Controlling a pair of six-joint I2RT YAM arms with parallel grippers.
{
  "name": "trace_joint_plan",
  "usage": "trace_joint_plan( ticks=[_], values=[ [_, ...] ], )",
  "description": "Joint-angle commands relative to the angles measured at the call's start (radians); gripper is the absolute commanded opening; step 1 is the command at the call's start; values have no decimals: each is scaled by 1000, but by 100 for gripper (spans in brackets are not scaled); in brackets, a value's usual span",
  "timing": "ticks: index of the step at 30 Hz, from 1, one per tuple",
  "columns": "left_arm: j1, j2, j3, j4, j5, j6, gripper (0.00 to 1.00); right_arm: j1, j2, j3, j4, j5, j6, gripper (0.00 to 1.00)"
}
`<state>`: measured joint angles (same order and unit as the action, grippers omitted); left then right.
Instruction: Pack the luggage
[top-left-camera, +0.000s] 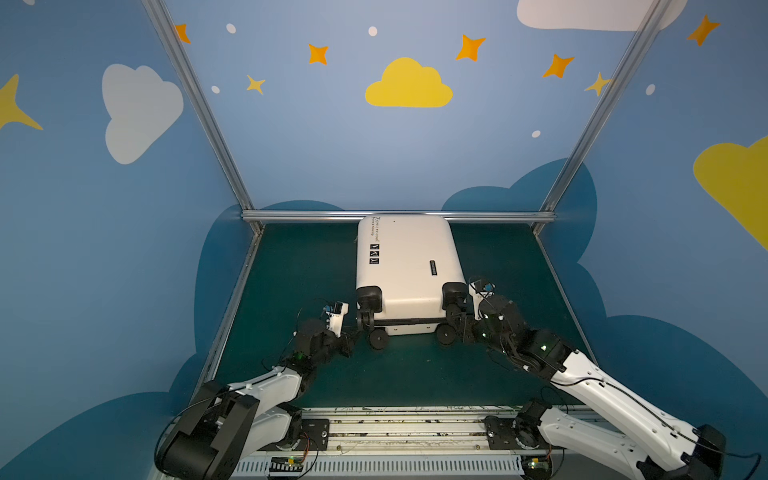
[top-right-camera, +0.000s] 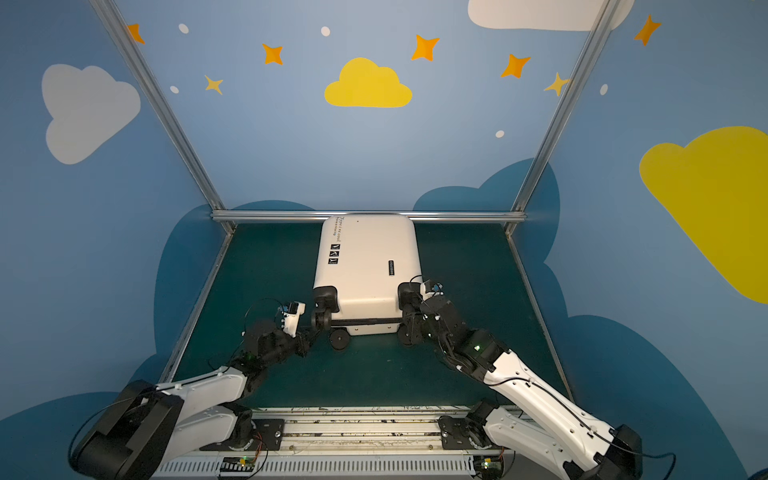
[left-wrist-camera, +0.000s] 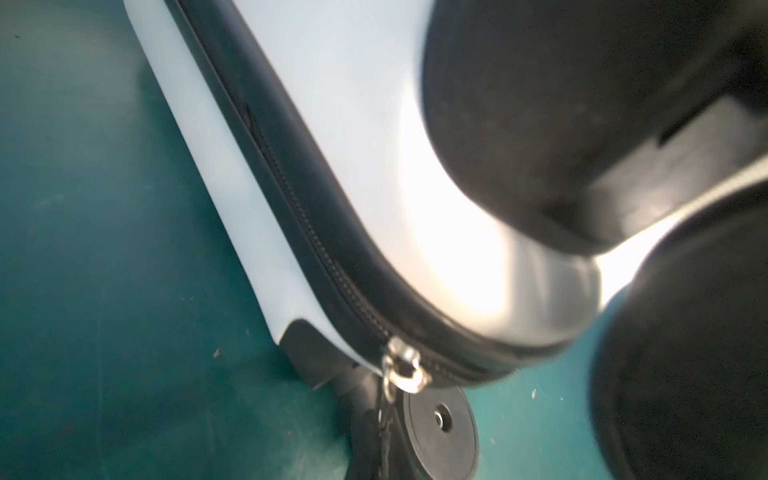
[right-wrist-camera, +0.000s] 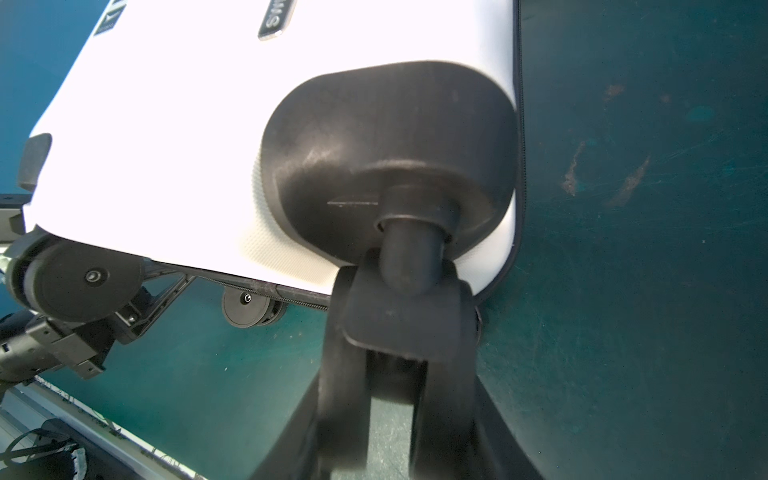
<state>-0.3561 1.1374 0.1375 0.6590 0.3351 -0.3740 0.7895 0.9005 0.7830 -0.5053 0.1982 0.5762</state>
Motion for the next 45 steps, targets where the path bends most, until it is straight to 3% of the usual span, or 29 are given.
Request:
trace_joint_plan(
  ticks=[1, 7, 19, 34, 35, 37, 38, 45],
  values=[
    [-3, -86, 5, -39, -41, -2, 3, 14, -28, 1, 19, -39, -50, 0],
    [-42, -213, -11, -188, -84, 8, 3, 15, -14, 0, 39, -46, -47, 0],
    [-174, -285, -38, -222, -94, 17, 3, 16, -1, 3, 51, -48, -42, 0],
    [-302, -323, -38, -264, -211, 33, 3, 17, 5, 1, 61, -49, -39, 0],
    [-306, -326, -41, -266, -232, 28, 6, 17, 3, 1, 61, -49, -39, 0],
    [-308, -344, -50, -278, -288, 16, 31, 17, 5, 1, 60, -47, -41, 0],
    [-308, -359, -59, -282, -313, 13, 37, 17, 4, 2, 60, -46, -41, 0],
    [-307, -484, -99, -341, -481, -22, 61, 15, 6, 4, 63, -38, -47, 0]
  ],
)
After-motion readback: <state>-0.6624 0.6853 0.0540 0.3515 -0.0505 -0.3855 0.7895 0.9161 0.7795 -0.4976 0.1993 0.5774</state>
